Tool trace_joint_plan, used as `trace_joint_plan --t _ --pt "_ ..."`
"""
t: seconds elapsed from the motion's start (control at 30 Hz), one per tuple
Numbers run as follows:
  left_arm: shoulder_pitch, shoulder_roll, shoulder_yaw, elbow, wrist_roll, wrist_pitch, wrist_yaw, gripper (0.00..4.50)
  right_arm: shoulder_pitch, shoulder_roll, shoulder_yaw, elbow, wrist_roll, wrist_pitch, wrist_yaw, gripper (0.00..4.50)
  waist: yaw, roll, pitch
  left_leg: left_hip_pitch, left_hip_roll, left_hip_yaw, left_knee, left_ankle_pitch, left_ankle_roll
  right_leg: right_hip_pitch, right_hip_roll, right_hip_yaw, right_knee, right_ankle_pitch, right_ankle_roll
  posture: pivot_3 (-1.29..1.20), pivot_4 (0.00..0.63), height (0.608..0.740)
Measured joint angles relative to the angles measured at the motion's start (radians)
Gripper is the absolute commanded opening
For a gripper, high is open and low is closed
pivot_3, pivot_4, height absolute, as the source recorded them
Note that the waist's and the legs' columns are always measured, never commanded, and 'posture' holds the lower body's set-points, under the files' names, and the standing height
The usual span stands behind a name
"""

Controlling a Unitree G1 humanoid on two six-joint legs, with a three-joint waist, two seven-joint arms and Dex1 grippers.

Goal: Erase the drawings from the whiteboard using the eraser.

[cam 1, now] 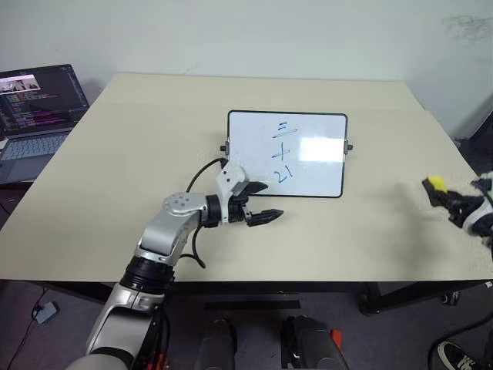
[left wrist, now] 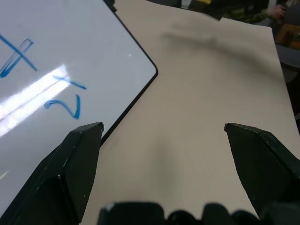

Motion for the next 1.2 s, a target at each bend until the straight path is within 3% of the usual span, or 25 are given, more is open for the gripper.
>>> trace_joint_plan --t 0.23,0.43,0.7,0.83,1.03,1.2 --pt "-0.003 0.021 0.04 0.014 0.011 -0.003 0.014 4.5 -0.088 0.128 0.017 -0.24 0.159 0.167 -0.069 1.09 0.002 0.0 0.0 -0.001 0.0 0.0 0.0 0.0 0.0 0.0 0.0 0.0 0.0 0.0 0.0 0.0 0.15 0.74" --pt "-0.004 0.035 0.071 0.02 0.015 -0.002 0.056 4.5 -0.223 0.213 0.125 -0.305 0.175 0.2 -0.114 1.09 0.001 0.0 0.0 -0.001 0.001 0.0 -0.001 0.0 0.0 -0.001 0.0 -0.001 0.0 0.0 0.0 0.0 0.15 0.74" --pt "0.029 0.07 0.16 -0.001 0.016 0.029 0.171 4.5 -0.405 0.271 0.399 -0.208 -0.102 -0.005 -0.142 1.08 0.0 0.001 0.0 -0.001 0.001 0.0 -0.005 0.0 0.0 -0.003 0.0 -0.001 0.0 0.0 0.0 0.0 0.15 0.74" --pt "0.034 0.076 0.194 -0.011 0.021 0.043 0.228 4.5 -0.468 0.335 0.47 -0.113 -0.179 -0.097 -0.122 1.08 0.002 0.001 0.0 -0.001 0.0 0.0 -0.006 0.0 0.0 -0.003 0.0 -0.001 0.0 0.0 0.0 0.0 0.15 0.74" --pt "0.041 0.079 0.206 -0.016 0.035 0.048 0.282 4.5 -0.563 0.337 0.623 0.027 -0.385 -0.281 -0.08 1.08 0.004 0.001 0.0 -0.001 0.0 0.0 -0.008 0.0 0.0 -0.004 0.0 -0.001 0.0 0.0 0.0 0.0 0.15 0.74" --pt "0.041 0.079 0.206 -0.025 0.036 0.049 0.289 4.5 -0.606 0.35 0.673 0.139 -0.473 -0.376 -0.043 1.08 0.004 0.001 0.0 -0.001 0.0 0.0 -0.009 0.0 0.0 -0.004 0.0 -0.001 0.0 0.0 -0.001 0.0 0.15 0.74"
